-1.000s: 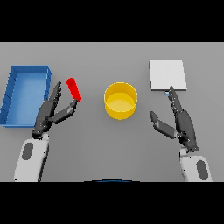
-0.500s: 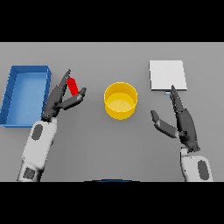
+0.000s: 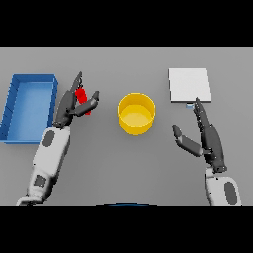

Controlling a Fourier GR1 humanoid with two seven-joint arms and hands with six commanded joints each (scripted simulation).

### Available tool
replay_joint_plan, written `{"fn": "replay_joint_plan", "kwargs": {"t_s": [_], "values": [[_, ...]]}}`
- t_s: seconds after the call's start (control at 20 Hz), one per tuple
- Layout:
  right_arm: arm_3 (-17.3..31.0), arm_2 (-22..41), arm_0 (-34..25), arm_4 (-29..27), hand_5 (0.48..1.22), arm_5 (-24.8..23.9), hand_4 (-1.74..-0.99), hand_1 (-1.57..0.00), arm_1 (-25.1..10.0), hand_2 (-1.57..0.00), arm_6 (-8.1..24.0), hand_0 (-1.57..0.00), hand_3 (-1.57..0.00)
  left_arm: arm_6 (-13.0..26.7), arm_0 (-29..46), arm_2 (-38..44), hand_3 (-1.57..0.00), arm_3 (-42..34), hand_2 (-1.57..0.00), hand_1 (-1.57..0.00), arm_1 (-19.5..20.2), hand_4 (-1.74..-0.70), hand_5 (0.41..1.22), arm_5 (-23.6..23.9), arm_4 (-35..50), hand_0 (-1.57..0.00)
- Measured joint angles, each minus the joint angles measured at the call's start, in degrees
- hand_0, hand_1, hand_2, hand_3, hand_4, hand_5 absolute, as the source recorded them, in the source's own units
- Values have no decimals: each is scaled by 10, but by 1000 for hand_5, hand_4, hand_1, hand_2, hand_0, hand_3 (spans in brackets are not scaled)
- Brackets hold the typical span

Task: Pick up the red beaker and tilt it to pour out 1 green nut into yellow bowl. Pick up the yellow bowl and place it on the metallic measuring scale.

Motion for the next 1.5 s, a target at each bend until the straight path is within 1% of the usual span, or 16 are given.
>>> {"fn": "replay_joint_plan", "kwargs": {"t_s": [0.05,0.15,0.2,0.25,0.3,0.4,0.5,0.55,0.6,0.65,0.9,1.0,1.05,1.2,1.35,1.5], "values": [[-2,0,0,2,644,-1,-1244,1,-1,1,0,1,1,-8,-7,10,-37,13,-54,-7,-2,-1328,738,0,9,-4],[1,0,-9,0,645,0,-1240,1,1,1,5,1,1,-23,-24,22,-254,46,-287,-230,-12,-1401,787,4,16,-207],[0,-2,-2,-2,647,0,-1236,1,-1,1,-3,1,1,-34,-23,25,-518,47,-457,-406,-12,-1410,874,8,17,-379],[-4,-1,-5,2,648,-3,-1237,1,-1,1,0,1,1,-38,-28,27,-728,54,-662,-588,-17,-1471,943,21,14,-551],[-1,-4,-3,0,648,-2,-1239,1,-2,1,1,1,1,-32,-34,28,-884,63,-844,-783,-20,-1519,999,43,6,-755],[-11,3,7,0,648,-1,-1239,1,3,1,-11,1,1,-44,-36,12,-1058,65,-1106,-1067,-19,-1589,1079,61,-23,-1049],[-3,3,-3,4,650,-5,-1242,1,6,1,5,1,1,-48,-43,6,-1154,74,-1273,-1248,-17,-1636,1130,62,-28,-1237],[-2,1,-6,3,647,-4,-1250,1,3,1,2,1,1,-61,-38,5,-1237,70,-1333,-1313,-20,-1597,1148,57,-25,-1304],[-1,3,0,-3,646,1,-1251,1,7,1,0,1,1,-48,-43,5,-1304,72,-1380,-1364,-20,-1565,1163,61,-26,-1357],[-12,3,4,-4,644,1,-1255,1,4,1,-5,1,1,-63,-42,6,-1357,77,-1419,-1406,-17,-1542,1174,60,-24,-1400],[-4,2,-1,-3,643,0,-1238,1,5,1,1,1,1,-64,-32,27,-1501,31,-1521,-1517,-22,-1676,1144,16,30,-1515],[-5,3,7,2,644,0,-1233,1,2,1,-13,1,1,-50,-33,22,-1526,-2,-1539,-1536,-20,-1699,1135,6,42,-1535],[4,1,-1,3,645,-2,-1228,1,2,1,-5,1,1,-34,-38,22,-1535,-13,-1545,-1543,-14,-1708,1132,2,46,-1542],[0,4,-1,11,653,-8,-1219,1,4,1,-15,1,1,-21,-42,5,-1553,-36,-1558,-1557,4,-1724,1130,-10,39,-1556],[3,7,1,23,660,-13,-1219,1,2,1,-31,1,1,2,-44,-14,-1553,-47,-1558,-1557,16,-1724,1135,-13,25,-1556],[-2,5,0,23,662,-12,-1213,1,-4,1,-29,1,1,16,-54,-28,-1556,-49,-1561,-1560,24,-1727,1138,-12,11,-1559]]}}
